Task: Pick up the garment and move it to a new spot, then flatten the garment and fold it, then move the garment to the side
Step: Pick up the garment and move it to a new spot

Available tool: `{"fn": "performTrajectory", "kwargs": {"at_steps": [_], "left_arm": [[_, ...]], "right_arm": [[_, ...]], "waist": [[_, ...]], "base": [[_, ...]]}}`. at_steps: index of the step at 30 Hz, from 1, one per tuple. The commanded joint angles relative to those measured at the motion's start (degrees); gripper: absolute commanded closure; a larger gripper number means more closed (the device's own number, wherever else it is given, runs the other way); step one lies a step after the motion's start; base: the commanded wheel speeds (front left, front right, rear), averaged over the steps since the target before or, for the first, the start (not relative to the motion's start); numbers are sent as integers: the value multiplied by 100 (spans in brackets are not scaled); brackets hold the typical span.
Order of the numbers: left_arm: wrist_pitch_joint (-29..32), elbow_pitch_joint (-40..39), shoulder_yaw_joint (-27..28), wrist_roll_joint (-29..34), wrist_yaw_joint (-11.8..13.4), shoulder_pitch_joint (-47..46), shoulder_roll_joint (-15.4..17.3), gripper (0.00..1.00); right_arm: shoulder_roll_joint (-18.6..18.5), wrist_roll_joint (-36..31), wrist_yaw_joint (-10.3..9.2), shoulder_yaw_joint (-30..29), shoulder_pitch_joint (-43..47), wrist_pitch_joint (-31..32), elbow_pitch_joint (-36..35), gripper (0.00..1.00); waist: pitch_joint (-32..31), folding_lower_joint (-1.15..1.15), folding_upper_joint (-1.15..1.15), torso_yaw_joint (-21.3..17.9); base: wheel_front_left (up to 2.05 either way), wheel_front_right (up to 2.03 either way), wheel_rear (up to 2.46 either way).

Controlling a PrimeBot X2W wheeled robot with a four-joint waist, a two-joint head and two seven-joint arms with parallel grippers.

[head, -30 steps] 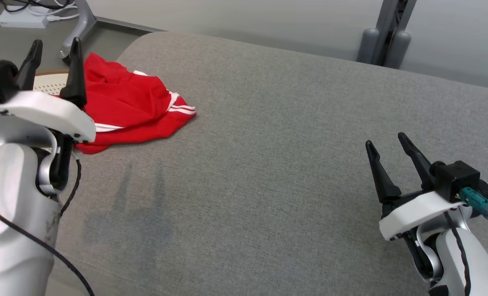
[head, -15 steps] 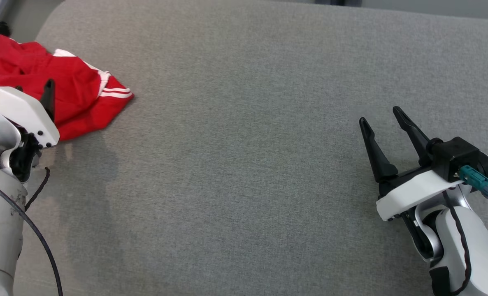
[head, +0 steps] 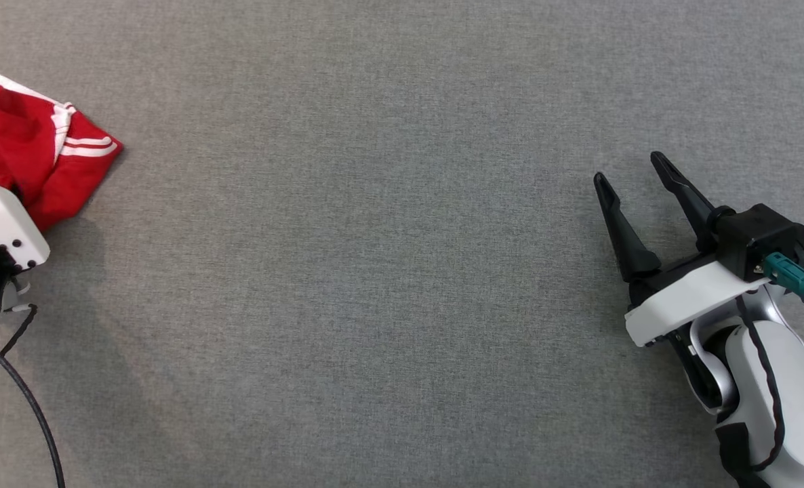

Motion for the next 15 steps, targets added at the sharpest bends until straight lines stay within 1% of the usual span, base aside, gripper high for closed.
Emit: {"fn": "performTrajectory", "kwargs": {"at_steps": [1, 3, 6, 11, 15], "left_arm": [[-37, 39, -15, 12, -33, -92, 13, 100], [-192, 81, -27, 38, -22, -118, 83, 100], [-622, 54, 22, 13, -30, -189, 181, 100], [-1435, -89, 113, -41, -30, -295, 196, 100], [-2089, -247, 113, 46, 90, -376, 255, 100]], "right_arm": [[-32, 8, 11, -2, -63, 18, -29, 0], [-46, 19, 11, -19, -47, 23, -41, 0], [-68, 13, 11, -113, 19, -19, -46, 0], [-22, -30, 11, -313, 171, -97, -70, 0], [106, -58, 11, -386, 277, -178, -95, 0]], "waist": [[22, 0, 0, -46], [20, 0, 0, -68], [-48, 0, 0, -56], [-275, 0, 0, 39], [-574, 0, 0, 86]], "base": [[0, 0, 0], [0, 0, 0], [0, 0, 0], [0, 0, 0], [0, 0, 0]]}}
